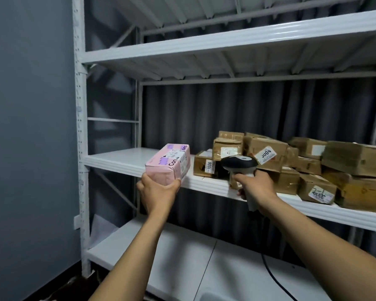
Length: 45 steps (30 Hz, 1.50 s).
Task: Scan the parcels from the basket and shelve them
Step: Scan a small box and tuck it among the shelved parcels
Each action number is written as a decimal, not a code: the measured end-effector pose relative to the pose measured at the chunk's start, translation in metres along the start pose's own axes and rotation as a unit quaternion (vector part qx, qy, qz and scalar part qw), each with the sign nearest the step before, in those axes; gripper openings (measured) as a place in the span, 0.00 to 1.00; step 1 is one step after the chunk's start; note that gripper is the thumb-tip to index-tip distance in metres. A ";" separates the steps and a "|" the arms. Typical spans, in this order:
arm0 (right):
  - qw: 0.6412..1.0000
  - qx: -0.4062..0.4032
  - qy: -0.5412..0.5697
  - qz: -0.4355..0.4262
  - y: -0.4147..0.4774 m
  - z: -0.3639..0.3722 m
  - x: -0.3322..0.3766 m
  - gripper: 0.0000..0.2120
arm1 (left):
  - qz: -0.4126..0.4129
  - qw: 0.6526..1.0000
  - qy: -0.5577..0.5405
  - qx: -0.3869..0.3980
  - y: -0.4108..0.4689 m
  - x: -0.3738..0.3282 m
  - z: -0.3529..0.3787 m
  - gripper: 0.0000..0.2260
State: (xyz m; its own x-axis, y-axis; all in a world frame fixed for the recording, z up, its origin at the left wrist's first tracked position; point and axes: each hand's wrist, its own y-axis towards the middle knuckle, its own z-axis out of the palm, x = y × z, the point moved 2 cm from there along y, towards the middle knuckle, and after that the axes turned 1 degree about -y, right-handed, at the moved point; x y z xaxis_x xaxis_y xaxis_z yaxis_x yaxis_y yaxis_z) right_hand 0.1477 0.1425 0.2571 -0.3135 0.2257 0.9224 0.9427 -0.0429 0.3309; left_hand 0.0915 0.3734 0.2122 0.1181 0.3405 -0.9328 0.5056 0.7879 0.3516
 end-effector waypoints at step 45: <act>0.991 -0.021 -0.112 -0.065 0.081 -0.030 -0.008 0.06 | 0.362 0.773 0.449 0.263 0.085 -0.018 0.177 0.40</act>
State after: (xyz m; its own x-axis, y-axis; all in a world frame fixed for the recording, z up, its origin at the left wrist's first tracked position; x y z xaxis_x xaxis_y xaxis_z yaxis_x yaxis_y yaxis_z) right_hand 0.2229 0.1080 0.2825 -0.3950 0.4426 0.8050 0.8888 -0.0376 0.4568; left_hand 0.2836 0.3430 0.2450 0.0111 0.9999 0.0079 0.8910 -0.0134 0.4539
